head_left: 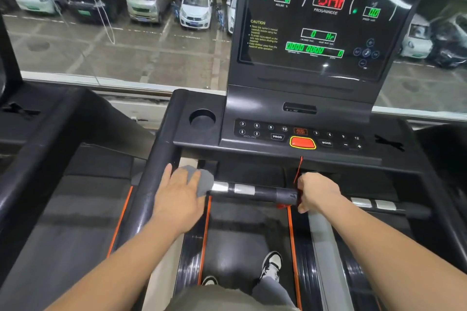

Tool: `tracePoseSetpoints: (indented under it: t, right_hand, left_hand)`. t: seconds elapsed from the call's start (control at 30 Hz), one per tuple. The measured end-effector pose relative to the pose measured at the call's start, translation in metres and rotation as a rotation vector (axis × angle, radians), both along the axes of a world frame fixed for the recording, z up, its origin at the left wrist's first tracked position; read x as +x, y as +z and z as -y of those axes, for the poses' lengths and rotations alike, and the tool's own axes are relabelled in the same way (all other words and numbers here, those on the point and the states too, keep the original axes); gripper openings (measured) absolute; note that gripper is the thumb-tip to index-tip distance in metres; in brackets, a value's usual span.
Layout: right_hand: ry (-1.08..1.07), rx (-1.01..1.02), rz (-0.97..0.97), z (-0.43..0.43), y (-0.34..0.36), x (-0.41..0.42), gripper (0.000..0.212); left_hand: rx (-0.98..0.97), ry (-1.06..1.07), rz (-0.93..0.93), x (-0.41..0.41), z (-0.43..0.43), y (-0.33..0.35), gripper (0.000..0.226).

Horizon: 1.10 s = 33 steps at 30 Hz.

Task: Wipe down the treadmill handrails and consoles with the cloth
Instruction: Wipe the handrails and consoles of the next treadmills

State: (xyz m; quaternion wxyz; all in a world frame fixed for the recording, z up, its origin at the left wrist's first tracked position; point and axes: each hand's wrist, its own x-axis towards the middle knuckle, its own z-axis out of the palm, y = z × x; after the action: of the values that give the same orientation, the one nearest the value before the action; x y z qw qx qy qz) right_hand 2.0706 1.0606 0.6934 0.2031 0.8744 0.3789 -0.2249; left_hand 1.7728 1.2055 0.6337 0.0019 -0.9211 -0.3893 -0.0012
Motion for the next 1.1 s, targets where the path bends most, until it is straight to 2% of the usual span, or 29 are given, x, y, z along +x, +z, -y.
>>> tracePoseSetpoints:
  t: [0.07, 0.13, 0.23, 0.33, 0.4, 0.5, 0.63, 0.7, 0.8, 0.9, 1.0, 1.1]
  right_hand:
    - [-0.004, 0.008, 0.003, 0.001, -0.001, 0.001, 0.048]
    - [-0.002, 0.007, 0.009, 0.002, -0.001, 0.0, 0.047]
    - [0.005, -0.004, 0.019, 0.0, -0.001, 0.0, 0.048]
    - [0.015, -0.01, 0.027, -0.001, -0.002, 0.001, 0.048]
    - [0.014, -0.003, 0.031, -0.001, -0.003, 0.001, 0.051]
    - [0.01, 0.004, 0.032, 0.0, -0.005, 0.002, 0.05]
    - [0.006, 0.039, 0.037, 0.004, -0.007, 0.002, 0.047]
    - [0.011, 0.07, 0.04, 0.007, -0.009, 0.001, 0.045]
    - [-0.006, 0.139, 0.024, 0.017, -0.012, 0.001, 0.045]
    - [0.0, 0.265, -0.004, 0.036, -0.016, -0.001, 0.049]
    - [0.067, 0.375, 0.012, 0.052, -0.02, -0.007, 0.049]
    - [0.106, 0.375, -0.029, 0.056, -0.019, -0.003, 0.054]
  left_hand:
    - [-0.063, 0.076, 0.021, 0.024, 0.021, -0.001, 0.065]
    - [-0.107, 0.061, 0.036, 0.047, 0.043, -0.003, 0.069]
    - [-0.17, -0.146, 0.081, 0.061, 0.064, -0.005, 0.071]
    - [-0.141, -0.294, 0.097, 0.041, 0.049, -0.011, 0.068]
    - [-0.11, -0.209, 0.107, 0.014, 0.024, -0.015, 0.068]
    - [-0.078, -0.047, -0.016, -0.019, 0.001, -0.005, 0.069]
    - [-0.137, 0.107, -0.008, 0.013, 0.027, 0.002, 0.064]
    - [-0.185, 0.103, 0.051, 0.038, 0.05, 0.004, 0.066]
    - [-0.265, -0.068, 0.093, 0.051, 0.06, 0.003, 0.067]
    - [-0.146, -0.178, 0.129, 0.041, 0.04, -0.006, 0.065]
    - [-0.117, -0.077, 0.107, 0.029, 0.013, -0.019, 0.057]
    - [-0.117, 0.035, 0.084, 0.043, 0.016, -0.014, 0.05]
